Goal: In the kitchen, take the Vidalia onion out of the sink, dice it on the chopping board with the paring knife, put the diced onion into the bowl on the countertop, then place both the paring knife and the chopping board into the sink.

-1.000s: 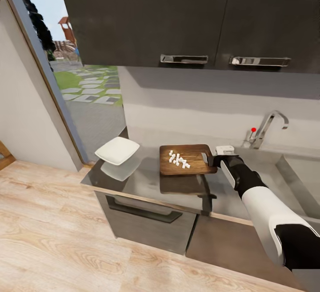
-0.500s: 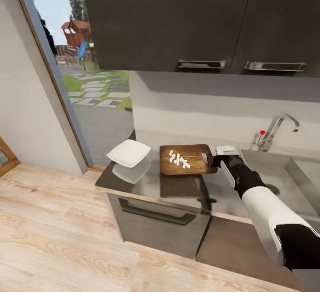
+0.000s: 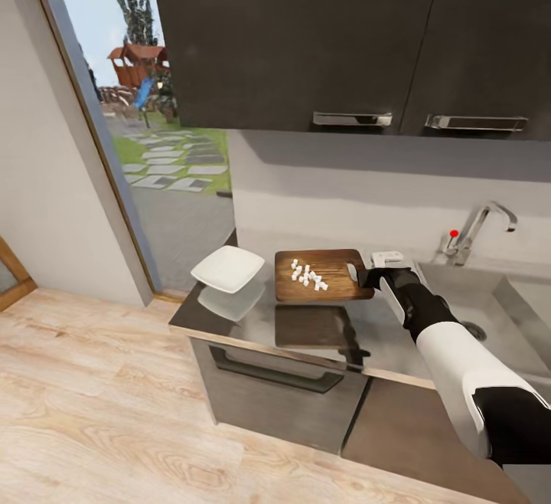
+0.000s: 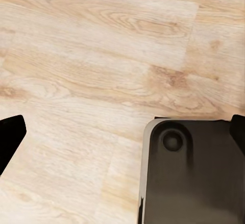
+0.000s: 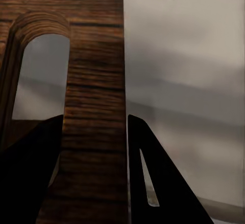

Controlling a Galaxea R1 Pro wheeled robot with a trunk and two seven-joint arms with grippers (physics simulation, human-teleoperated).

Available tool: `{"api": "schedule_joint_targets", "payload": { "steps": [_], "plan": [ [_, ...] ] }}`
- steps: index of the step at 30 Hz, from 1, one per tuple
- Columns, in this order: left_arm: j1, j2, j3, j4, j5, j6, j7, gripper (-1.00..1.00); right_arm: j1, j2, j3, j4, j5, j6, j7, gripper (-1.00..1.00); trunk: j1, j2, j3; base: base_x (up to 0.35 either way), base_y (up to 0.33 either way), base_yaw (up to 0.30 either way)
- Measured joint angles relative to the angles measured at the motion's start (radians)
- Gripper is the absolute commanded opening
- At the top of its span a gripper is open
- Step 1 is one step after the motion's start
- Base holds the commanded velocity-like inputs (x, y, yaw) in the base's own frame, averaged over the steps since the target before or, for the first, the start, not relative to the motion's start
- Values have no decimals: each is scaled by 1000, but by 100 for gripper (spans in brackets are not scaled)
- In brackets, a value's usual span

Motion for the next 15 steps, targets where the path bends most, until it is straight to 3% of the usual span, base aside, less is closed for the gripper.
{"api": "schedule_joint_targets", "payload": {
  "steps": [15],
  "plan": [
    [0, -1, 0, 0, 0, 0, 0, 100, 0, 0, 1, 0, 0, 0, 0, -100, 0, 0, 24, 104, 120, 0]
  ]
}}
